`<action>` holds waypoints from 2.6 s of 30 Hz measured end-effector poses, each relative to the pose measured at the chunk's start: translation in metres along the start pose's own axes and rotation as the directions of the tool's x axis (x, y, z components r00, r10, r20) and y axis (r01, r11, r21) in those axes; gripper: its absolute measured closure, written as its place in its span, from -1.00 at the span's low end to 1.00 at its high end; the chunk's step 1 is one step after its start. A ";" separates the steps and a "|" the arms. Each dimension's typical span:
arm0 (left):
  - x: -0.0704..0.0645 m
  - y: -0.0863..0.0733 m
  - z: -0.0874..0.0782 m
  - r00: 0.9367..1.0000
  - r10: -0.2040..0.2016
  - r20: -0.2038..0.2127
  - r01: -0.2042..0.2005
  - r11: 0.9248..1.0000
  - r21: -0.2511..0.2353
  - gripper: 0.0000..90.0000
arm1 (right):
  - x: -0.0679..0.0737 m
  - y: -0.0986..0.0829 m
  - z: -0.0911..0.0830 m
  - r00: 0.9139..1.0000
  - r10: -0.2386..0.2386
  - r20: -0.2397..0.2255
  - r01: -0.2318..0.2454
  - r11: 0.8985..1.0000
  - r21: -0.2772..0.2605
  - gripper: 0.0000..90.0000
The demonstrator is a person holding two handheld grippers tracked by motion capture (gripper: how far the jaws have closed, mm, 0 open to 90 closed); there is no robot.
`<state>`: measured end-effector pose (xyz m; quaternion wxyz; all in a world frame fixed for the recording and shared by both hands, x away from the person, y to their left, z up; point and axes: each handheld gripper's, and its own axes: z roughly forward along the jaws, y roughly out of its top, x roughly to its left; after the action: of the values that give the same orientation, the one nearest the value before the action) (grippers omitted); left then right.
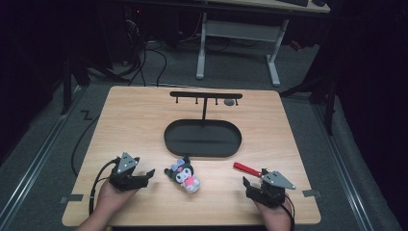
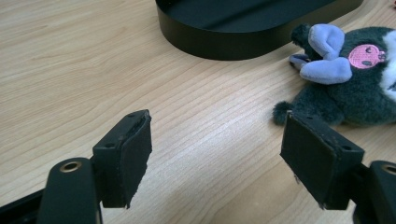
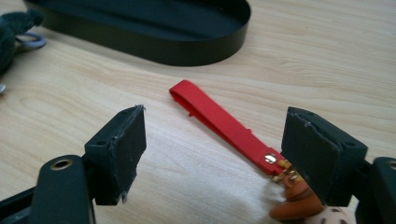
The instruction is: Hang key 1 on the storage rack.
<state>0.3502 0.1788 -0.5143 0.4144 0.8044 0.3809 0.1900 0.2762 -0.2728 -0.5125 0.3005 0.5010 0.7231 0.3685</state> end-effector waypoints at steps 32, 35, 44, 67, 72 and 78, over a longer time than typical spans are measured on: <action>0.000 -0.009 -0.005 0.999 -0.002 -0.043 0.003 1.000 0.031 -0.52 | 0.004 0.005 0.008 0.992 -0.047 -0.121 0.050 0.998 0.024 -0.57; -0.001 -0.008 -0.006 0.999 0.005 -0.042 -0.004 1.000 0.026 -0.51 | 0.001 0.006 0.005 0.992 -0.037 -0.123 0.041 0.999 0.030 -0.58; -0.006 -0.008 -0.005 0.996 0.088 -0.026 -0.087 0.996 0.032 -0.56 | -0.003 0.012 -0.004 0.995 -0.029 -0.095 0.037 0.996 0.079 -0.57; -0.006 -0.005 -0.005 0.994 0.108 -0.010 -0.108 0.994 0.024 -0.58 | -0.002 0.018 -0.023 0.986 -0.091 -0.141 0.116 0.976 0.182 -0.10; -0.007 -0.005 -0.003 0.994 0.110 -0.008 -0.109 0.994 0.027 -0.58 | -0.008 0.017 -0.025 0.986 -0.074 -0.146 0.104 0.974 0.202 -0.07; -0.009 -0.006 -0.006 0.994 0.111 0.006 -0.111 0.993 0.024 -0.58 | -0.017 0.016 -0.032 0.991 -0.030 -0.128 0.060 0.971 0.233 -0.10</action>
<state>0.3381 0.1773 -0.5150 0.3943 0.8297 0.3369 0.2065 0.2644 -0.2928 -0.4807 0.2016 0.4929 0.7903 0.3031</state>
